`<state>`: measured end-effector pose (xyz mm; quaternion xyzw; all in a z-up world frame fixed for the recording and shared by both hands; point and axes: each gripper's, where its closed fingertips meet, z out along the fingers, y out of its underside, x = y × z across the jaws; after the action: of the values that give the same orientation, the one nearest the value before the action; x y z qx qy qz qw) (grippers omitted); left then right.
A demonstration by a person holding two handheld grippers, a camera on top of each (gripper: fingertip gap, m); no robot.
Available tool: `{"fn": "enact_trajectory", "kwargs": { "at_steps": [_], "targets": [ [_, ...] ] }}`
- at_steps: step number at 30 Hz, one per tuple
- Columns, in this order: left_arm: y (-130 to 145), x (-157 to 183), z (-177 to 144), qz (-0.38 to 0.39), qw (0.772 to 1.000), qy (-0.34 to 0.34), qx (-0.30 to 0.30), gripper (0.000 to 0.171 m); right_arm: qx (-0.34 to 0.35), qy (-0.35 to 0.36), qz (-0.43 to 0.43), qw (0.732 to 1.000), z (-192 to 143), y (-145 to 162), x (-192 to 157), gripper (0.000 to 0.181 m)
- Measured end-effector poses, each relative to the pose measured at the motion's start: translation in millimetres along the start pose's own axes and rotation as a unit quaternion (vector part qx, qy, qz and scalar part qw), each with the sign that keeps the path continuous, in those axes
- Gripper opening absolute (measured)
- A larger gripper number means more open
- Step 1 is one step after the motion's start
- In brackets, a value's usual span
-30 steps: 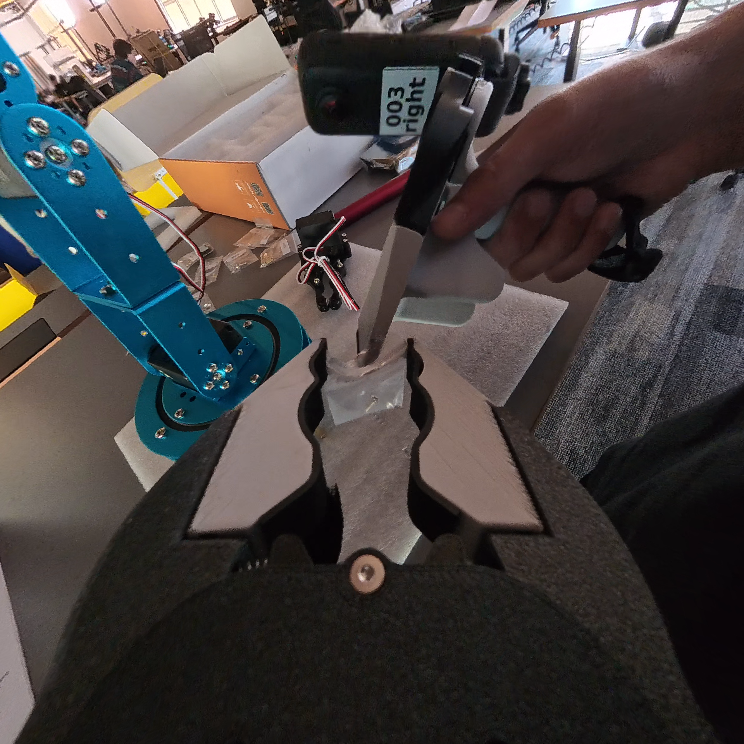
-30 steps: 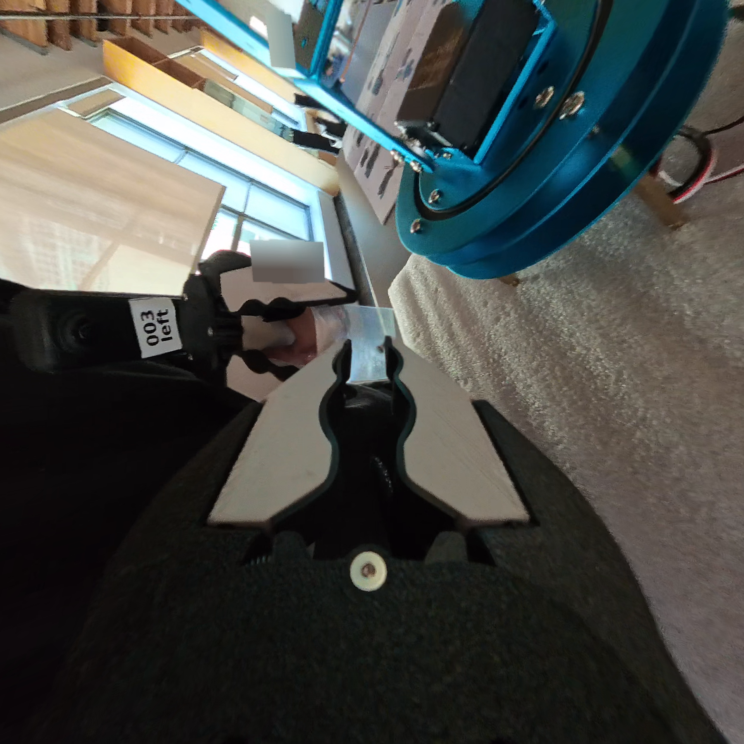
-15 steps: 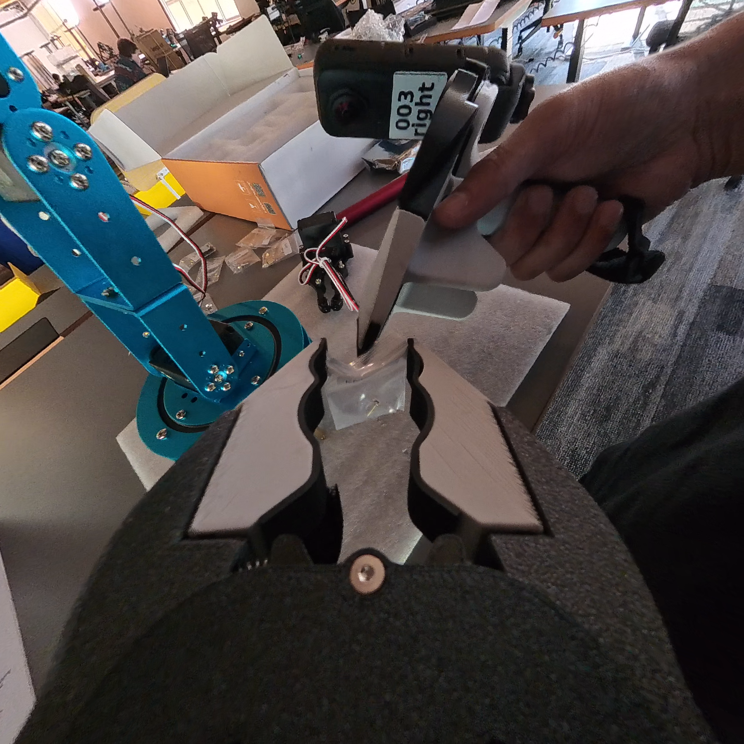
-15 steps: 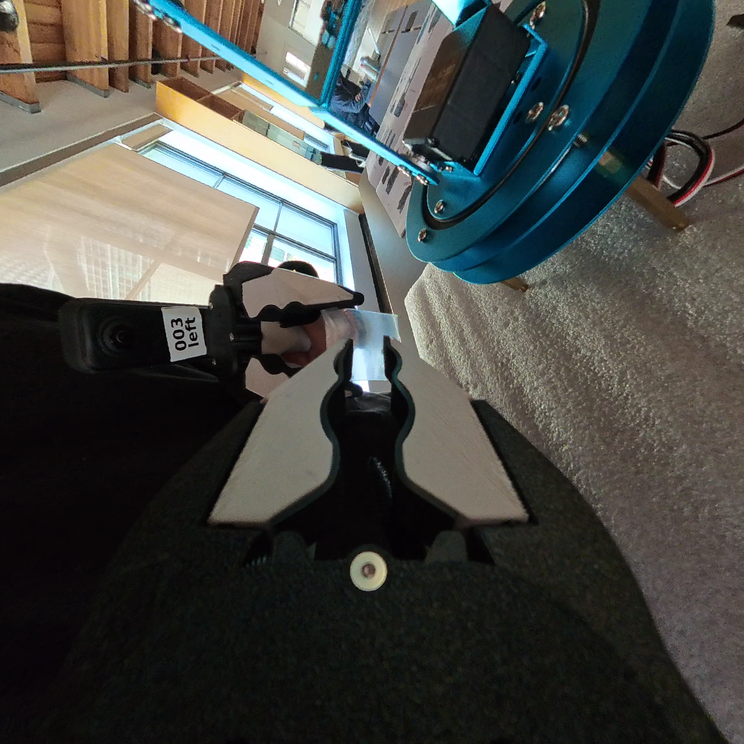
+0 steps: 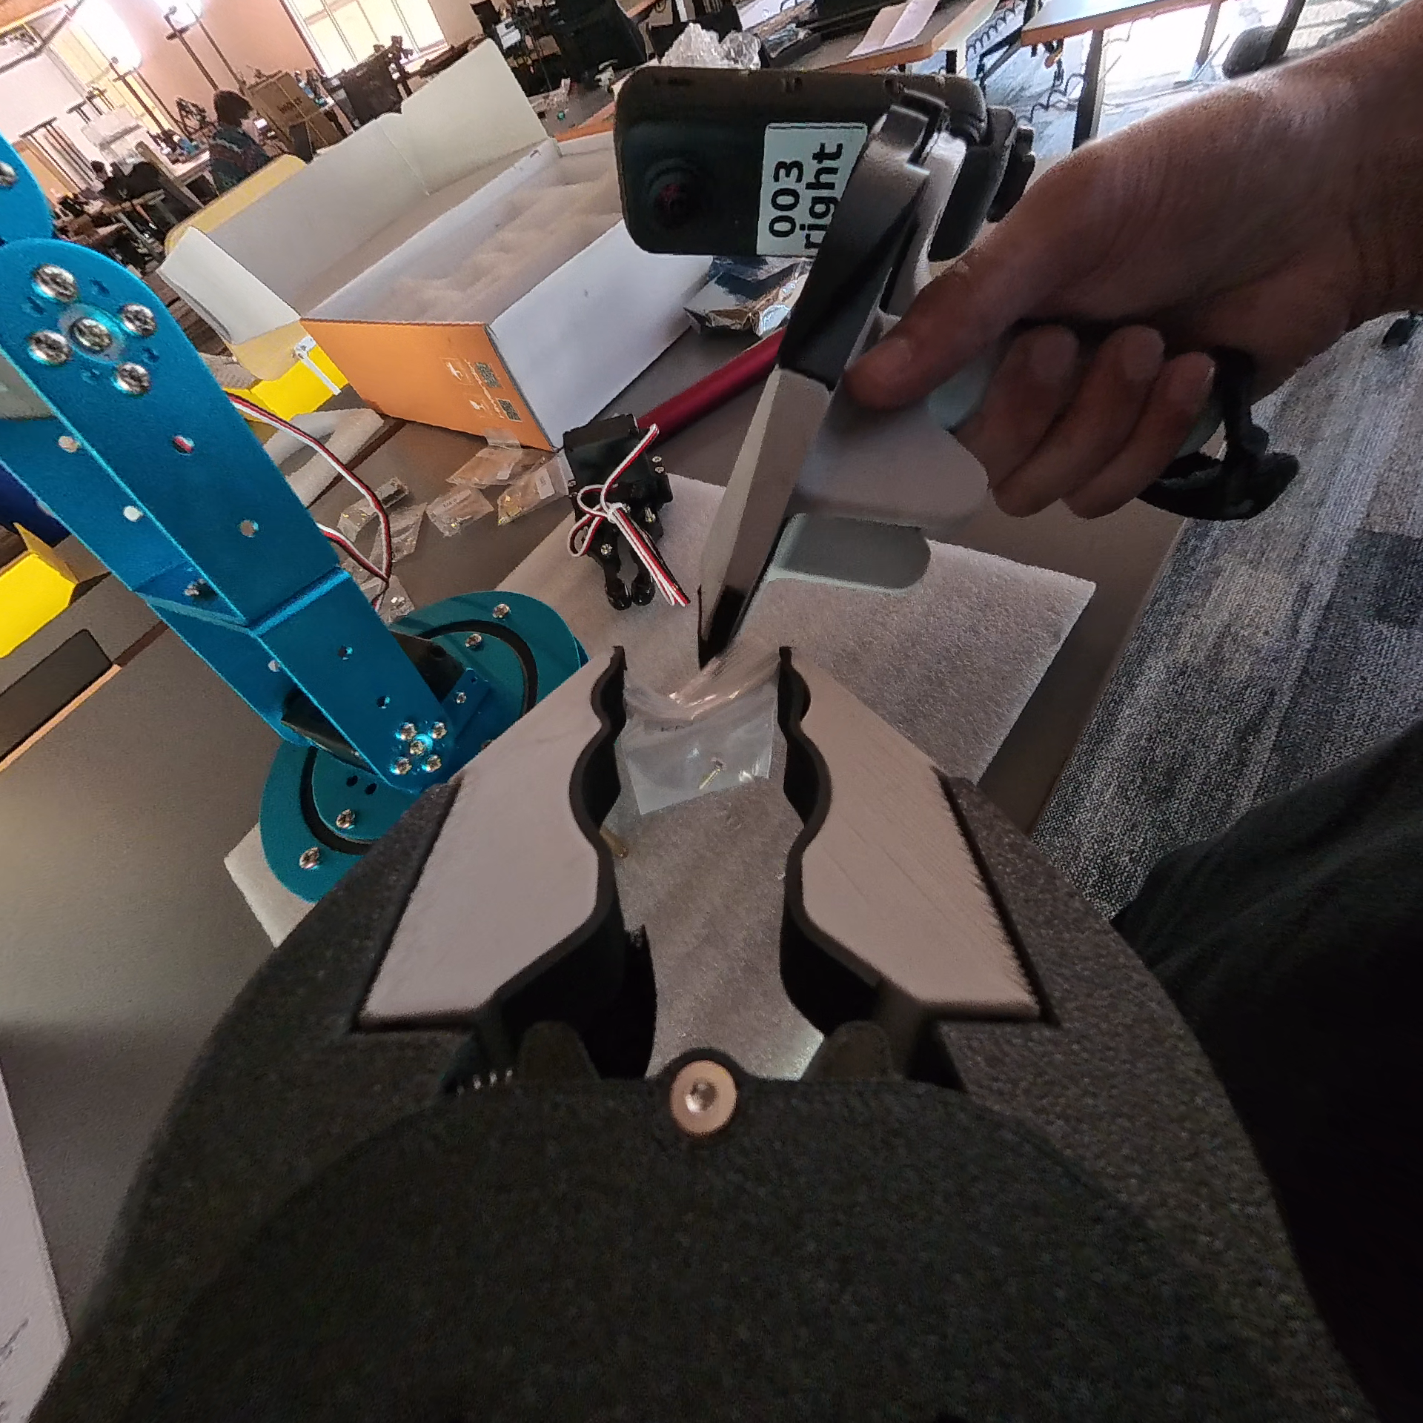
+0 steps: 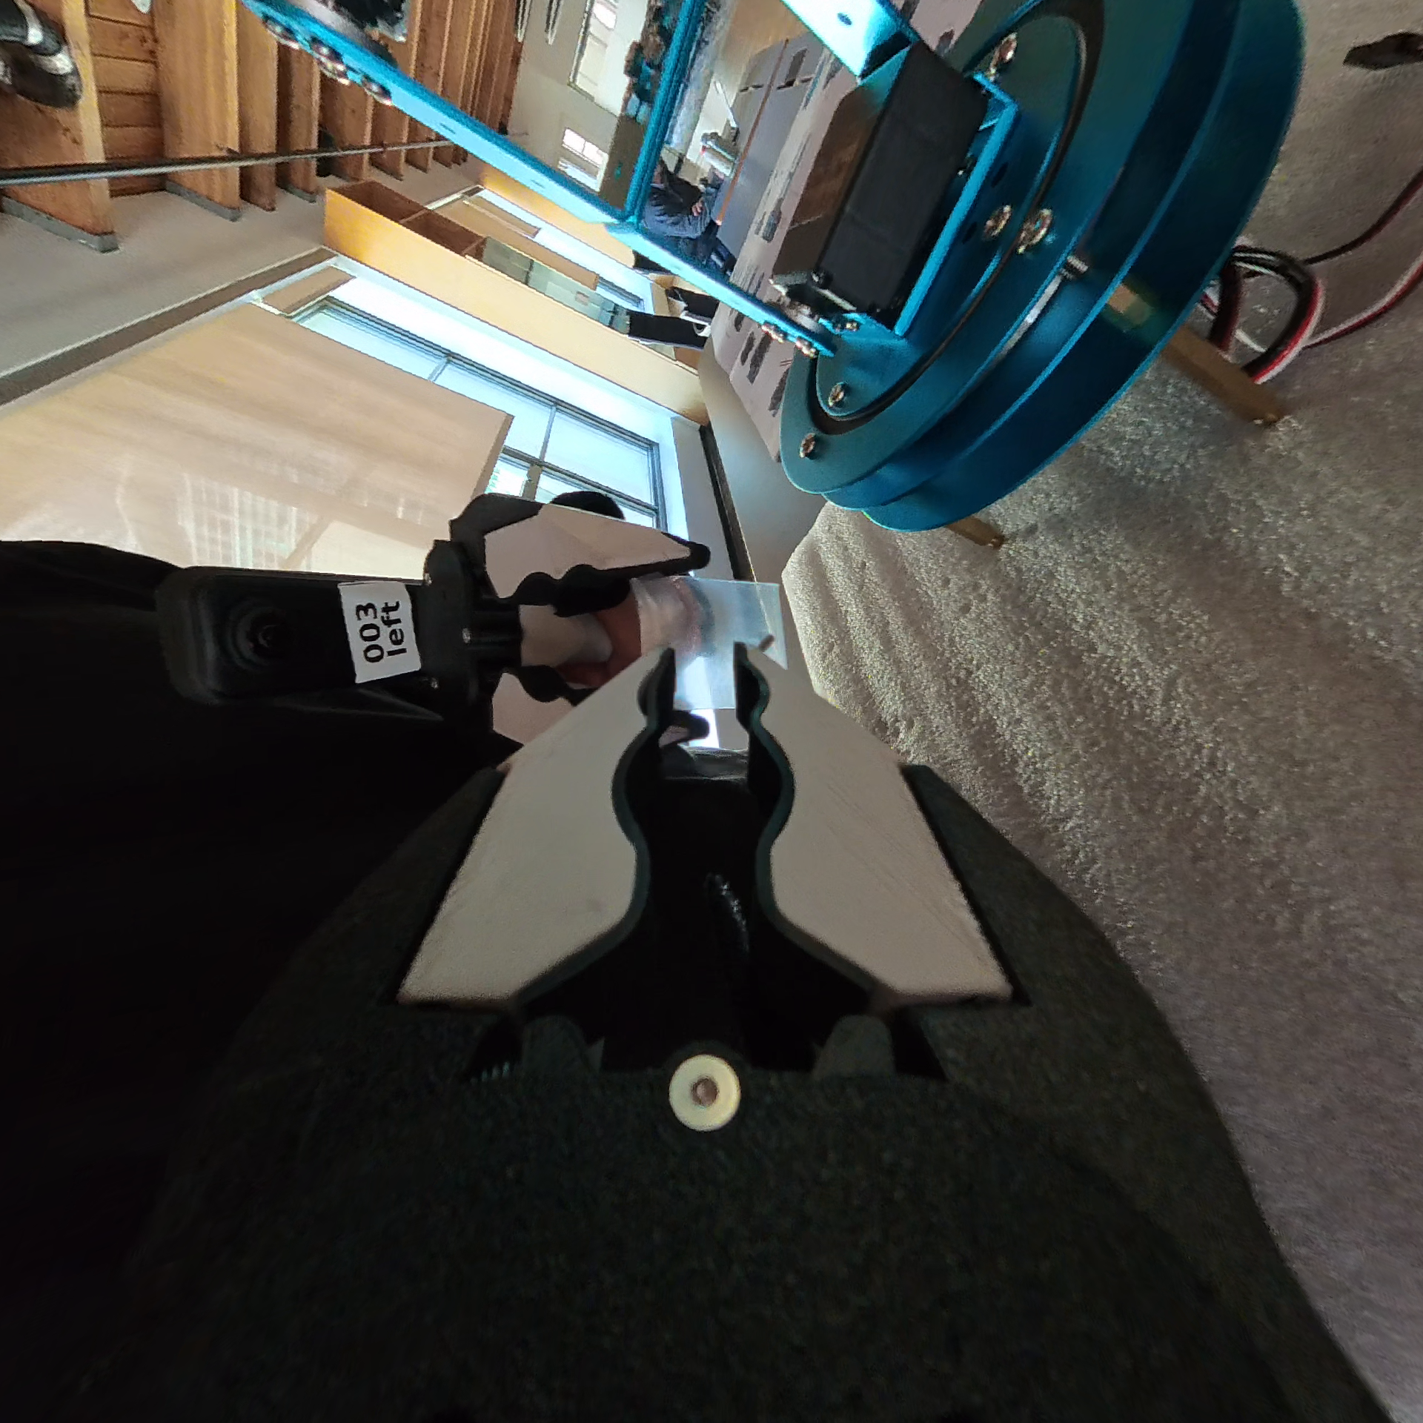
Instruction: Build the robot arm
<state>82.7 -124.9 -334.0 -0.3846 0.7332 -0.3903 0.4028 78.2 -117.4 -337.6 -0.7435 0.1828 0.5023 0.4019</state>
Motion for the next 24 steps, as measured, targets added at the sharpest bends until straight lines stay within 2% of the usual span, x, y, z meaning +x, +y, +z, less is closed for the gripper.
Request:
{"fn": "enact_trajectory", "kwargs": {
  "at_steps": [2,13,17,21,24],
  "targets": [
    [0.0,-0.1,0.5,0.002,1.000,0.000,0.000,0.039,-0.006,0.011,-0.005,1.000,0.5,1.3,2.8,0.013],
    [-3.4,0.3,2.7,0.015,1.000,0.003,0.005,0.038,-0.010,-0.023,0.011,1.000,2.0,0.6,-3.8,0.012],
    [-7.5,6.6,1.4,0.034,0.999,0.013,0.017,0.037,-0.052,-0.098,0.066,0.992,3.9,10.5,-15.0,0.007],
    [-7.6,19.6,0.7,0.071,0.997,0.031,0.022,0.032,-0.114,-0.187,0.115,0.969,-0.2,23.4,-35.7,0.000],
    [-3.8,24.2,1.5,0.113,0.993,0.030,0.023,0.031,-0.141,-0.155,0.114,0.971,1.5,27.9,-24.1,0.000]
  ]
}}
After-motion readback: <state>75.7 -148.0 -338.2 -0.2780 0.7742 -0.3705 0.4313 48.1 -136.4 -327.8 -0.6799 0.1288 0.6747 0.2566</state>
